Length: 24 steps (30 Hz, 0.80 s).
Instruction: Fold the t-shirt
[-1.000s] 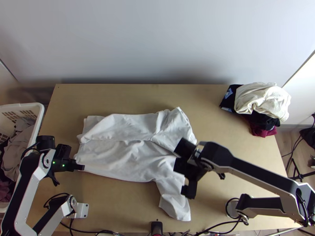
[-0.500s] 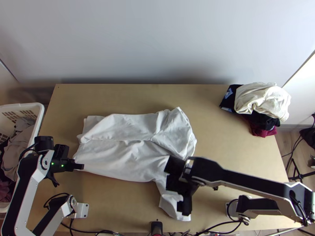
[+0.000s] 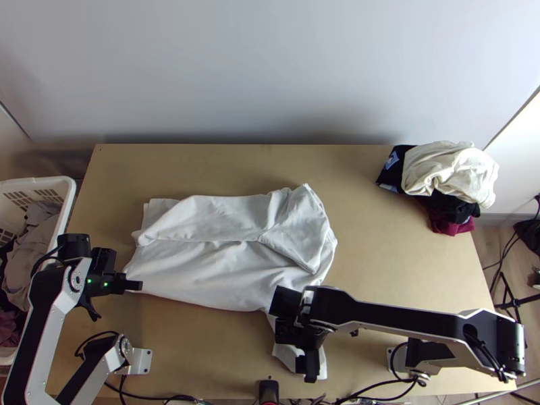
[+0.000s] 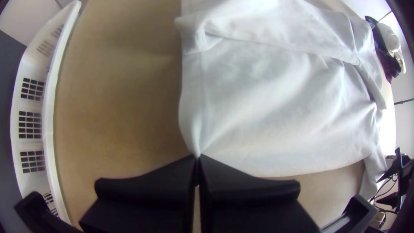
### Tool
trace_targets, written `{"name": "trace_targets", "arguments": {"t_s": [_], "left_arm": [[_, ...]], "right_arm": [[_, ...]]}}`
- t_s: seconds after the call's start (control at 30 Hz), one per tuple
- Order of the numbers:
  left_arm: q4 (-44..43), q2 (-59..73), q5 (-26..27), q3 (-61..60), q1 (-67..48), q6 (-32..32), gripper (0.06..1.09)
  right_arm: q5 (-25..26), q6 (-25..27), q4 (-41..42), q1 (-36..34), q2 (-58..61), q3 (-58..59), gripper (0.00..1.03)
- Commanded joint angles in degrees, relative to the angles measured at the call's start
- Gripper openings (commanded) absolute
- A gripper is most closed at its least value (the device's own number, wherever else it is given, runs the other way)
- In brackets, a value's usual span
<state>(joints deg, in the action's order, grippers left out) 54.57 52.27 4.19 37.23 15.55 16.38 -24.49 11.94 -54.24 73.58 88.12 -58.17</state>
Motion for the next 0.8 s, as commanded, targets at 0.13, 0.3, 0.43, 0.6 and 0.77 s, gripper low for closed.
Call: {"name": "trace_targets", "arguments": {"t_s": [0.13, 0.3, 0.43, 0.6, 0.77], "left_arm": [[-0.60, 0.73, -0.05, 0.21, -0.87, -1.09, 0.09], [-0.69, 1.25, -0.14, 0.82, -0.87, -1.00, 0.09], [-0.60, 1.34, -0.14, 1.26, -0.87, -0.91, 0.09], [-0.34, 1.17, -0.05, 1.70, -0.70, -0.74, 0.09], [0.19, -0.77, 0.30, 3.37, -0.79, -0.91, 0.09]], "right_arm": [[1.90, -2.72, 7.39, -0.37, 2.59, 4.03, 0.36], [4.01, -3.42, 9.06, -0.37, 2.67, 5.09, 0.25], [5.86, -3.42, 9.85, -0.81, 2.06, 4.65, 0.03], [6.21, -3.51, 9.33, -2.04, 0.65, 4.12, 0.03], [6.21, -3.60, 6.51, -6.08, -1.72, 2.27, 0.03]]}}
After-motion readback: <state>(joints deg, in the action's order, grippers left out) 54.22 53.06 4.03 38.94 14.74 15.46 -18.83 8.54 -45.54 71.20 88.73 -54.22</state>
